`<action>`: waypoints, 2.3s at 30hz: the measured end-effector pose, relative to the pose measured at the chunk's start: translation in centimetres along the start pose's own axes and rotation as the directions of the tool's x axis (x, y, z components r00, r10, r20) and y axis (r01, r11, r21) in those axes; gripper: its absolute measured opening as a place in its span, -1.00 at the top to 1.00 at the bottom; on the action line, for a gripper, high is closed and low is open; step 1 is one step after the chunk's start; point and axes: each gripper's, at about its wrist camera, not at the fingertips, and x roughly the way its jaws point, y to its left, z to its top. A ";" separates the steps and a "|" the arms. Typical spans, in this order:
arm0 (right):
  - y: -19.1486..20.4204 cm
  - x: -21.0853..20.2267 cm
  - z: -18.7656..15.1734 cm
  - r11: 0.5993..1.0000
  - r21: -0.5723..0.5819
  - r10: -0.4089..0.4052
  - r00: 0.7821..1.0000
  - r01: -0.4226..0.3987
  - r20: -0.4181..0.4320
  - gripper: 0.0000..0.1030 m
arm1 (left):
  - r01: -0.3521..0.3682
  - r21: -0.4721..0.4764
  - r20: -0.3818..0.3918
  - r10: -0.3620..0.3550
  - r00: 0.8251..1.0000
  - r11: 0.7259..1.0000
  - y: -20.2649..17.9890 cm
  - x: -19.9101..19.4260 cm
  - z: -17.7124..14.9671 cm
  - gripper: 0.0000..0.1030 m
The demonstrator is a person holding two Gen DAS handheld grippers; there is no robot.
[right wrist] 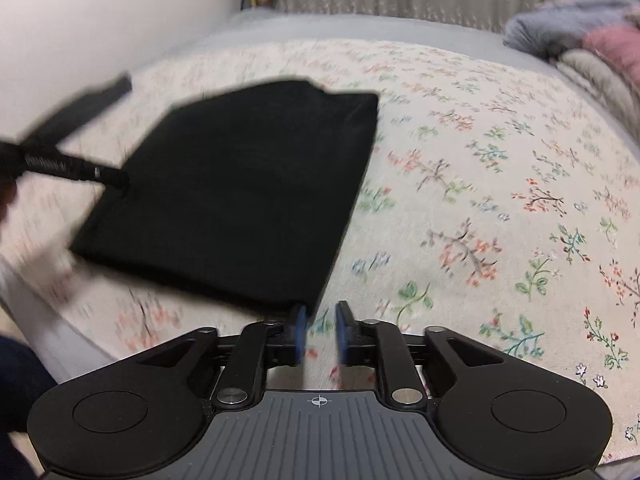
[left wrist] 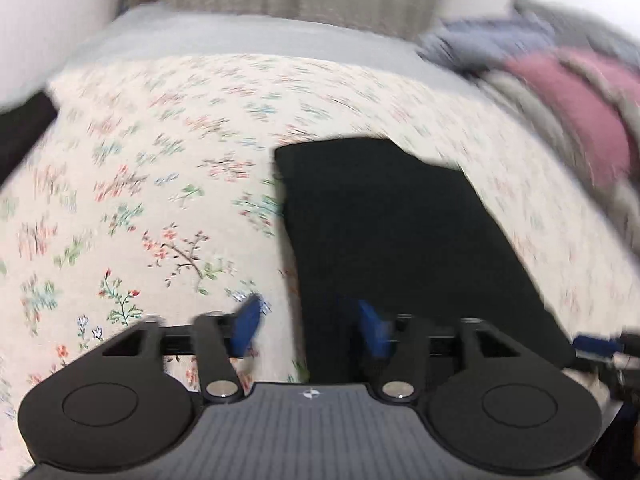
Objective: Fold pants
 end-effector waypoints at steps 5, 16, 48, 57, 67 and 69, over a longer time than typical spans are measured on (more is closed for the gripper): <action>-3.7 -1.7 3.0 0.979 0.134 0.137 0.982 -0.154 0.128 -0.34 | 0.128 -0.286 -0.011 -0.137 0.991 0.950 3.8 2.3 1.7 -0.66; -9.6 6.2 8.6 0.864 0.407 0.314 0.949 -0.297 0.027 -0.34 | 0.156 -0.265 -0.072 -0.181 0.981 0.952 1.4 5.6 1.5 -0.69; -7.8 6.6 18.1 0.993 0.073 0.077 0.968 -0.097 0.241 0.84 | 0.122 -0.144 0.116 -0.106 0.988 0.982 -6.6 11.3 11.7 0.37; -14.9 14.6 16.6 0.937 0.339 0.069 0.996 -0.081 0.049 0.47 | -0.068 -0.062 0.083 0.073 0.994 0.996 -6.3 15.9 11.3 -0.29; -13.5 12.1 16.9 0.949 0.314 0.004 0.999 -0.021 0.053 0.34 | -0.181 -0.030 0.118 0.184 0.976 0.983 -8.2 12.8 10.7 -0.28; -12.8 11.0 17.0 0.951 0.307 0.007 0.997 -0.029 0.074 0.18 | -0.223 -0.004 0.128 0.222 0.967 0.975 -9.1 11.8 10.1 -0.28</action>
